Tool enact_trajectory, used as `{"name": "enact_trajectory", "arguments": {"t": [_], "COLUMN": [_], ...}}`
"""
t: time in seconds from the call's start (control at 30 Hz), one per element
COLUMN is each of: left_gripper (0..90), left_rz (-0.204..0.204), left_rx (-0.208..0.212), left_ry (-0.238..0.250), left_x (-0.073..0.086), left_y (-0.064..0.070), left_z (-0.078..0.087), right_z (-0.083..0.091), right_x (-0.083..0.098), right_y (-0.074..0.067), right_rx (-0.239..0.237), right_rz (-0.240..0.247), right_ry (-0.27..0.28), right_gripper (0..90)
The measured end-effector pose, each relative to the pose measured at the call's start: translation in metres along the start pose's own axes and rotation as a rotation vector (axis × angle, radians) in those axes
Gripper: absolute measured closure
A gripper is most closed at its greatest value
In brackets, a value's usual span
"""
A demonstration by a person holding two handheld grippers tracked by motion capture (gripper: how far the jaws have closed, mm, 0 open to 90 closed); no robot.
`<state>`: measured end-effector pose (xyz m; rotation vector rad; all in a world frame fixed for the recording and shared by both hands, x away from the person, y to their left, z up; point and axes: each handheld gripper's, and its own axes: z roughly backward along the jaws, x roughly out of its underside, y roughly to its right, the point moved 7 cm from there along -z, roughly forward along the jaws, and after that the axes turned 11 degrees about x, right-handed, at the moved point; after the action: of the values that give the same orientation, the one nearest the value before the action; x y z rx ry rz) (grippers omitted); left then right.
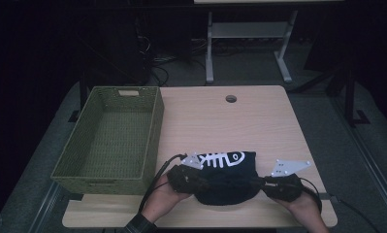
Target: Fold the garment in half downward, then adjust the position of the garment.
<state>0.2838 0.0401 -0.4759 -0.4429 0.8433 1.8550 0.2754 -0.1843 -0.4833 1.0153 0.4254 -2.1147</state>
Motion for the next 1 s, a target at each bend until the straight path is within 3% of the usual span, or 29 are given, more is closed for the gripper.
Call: {"name": "enact_trajectory", "arguments": {"t": [0.3,0.4,0.53,0.7,0.77,0.87,1.0], "left_gripper": [76.8,72.5,63.3,60.3,63.2,70.0,77.7], "left_rz": [0.001,-0.001,-0.018,-0.036,-0.036,-0.026,0.011], "left_rx": [0.008,0.016,-0.006,-0.019,-0.033,-0.064,-0.096], "left_ry": [-0.016,-0.013,0.012,0.053,0.069,0.086,0.099], "left_x": [0.005,0.003,-0.005,-0.016,-0.021,-0.033,-0.045], "left_y": [0.003,0.006,0.011,0.015,0.011,-0.004,-0.024], "left_z": [-0.005,-0.003,0.011,0.028,0.033,0.036,0.031], "right_z": [0.0,0.003,0.013,0.026,0.028,0.018,0.004], "right_x": [0.011,0.012,0.005,-0.009,-0.017,-0.019,-0.017], "right_y": [-0.007,-0.008,-0.005,0.009,0.016,0.018,0.014], "right_rx": [-0.026,-0.033,-0.002,0.038,0.042,0.024,-0.03], "right_rz": [-0.007,-0.007,-0.021,-0.051,-0.063,-0.037,-0.027], "right_ry": [-0.024,-0.026,0.008,0.067,0.081,0.055,0.021], "right_gripper": [77.9,71.3,63.1,63.0,71.1,78.3,83.9]}}
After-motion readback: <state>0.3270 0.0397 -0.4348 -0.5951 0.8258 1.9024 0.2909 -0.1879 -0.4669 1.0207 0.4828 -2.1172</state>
